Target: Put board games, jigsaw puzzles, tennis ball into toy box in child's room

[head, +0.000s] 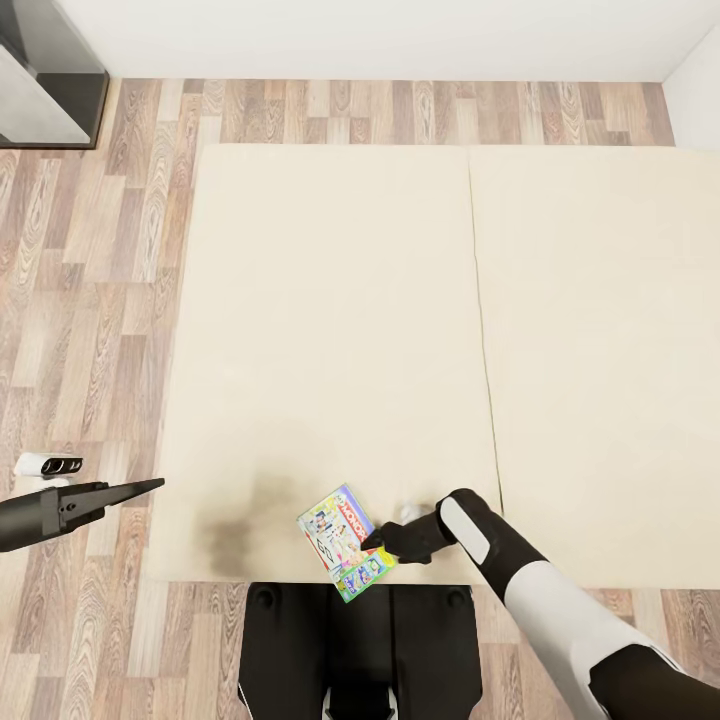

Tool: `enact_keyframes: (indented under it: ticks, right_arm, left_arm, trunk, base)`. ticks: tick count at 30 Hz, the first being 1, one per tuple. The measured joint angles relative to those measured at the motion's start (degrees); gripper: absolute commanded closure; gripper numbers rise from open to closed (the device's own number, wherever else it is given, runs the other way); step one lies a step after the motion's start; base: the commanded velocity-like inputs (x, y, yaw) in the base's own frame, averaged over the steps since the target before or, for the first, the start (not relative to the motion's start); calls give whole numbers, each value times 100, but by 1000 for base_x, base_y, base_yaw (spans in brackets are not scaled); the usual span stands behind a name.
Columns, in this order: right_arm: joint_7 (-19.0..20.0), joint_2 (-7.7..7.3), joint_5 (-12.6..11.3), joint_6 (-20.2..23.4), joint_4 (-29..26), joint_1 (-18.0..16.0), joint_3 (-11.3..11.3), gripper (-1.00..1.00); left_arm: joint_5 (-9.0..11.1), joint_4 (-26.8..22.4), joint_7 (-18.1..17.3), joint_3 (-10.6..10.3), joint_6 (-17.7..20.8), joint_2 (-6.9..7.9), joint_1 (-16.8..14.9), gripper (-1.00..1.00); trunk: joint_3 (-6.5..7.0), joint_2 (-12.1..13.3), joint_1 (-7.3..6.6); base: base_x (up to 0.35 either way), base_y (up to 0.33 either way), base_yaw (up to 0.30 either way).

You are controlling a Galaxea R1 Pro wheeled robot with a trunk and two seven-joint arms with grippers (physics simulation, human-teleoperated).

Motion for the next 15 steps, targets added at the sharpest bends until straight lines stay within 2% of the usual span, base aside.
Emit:
enact_keyframes:
  ticks: [15]
  right_arm:
    - [-9, 29, 9, -16, 239, 0, -2, -100]
  left_arm:
    - [0, 0, -1, 0, 3, 0, -7, -100]
  trunk:
    - [0, 0, 0]
  base:
    - [0, 0, 0]
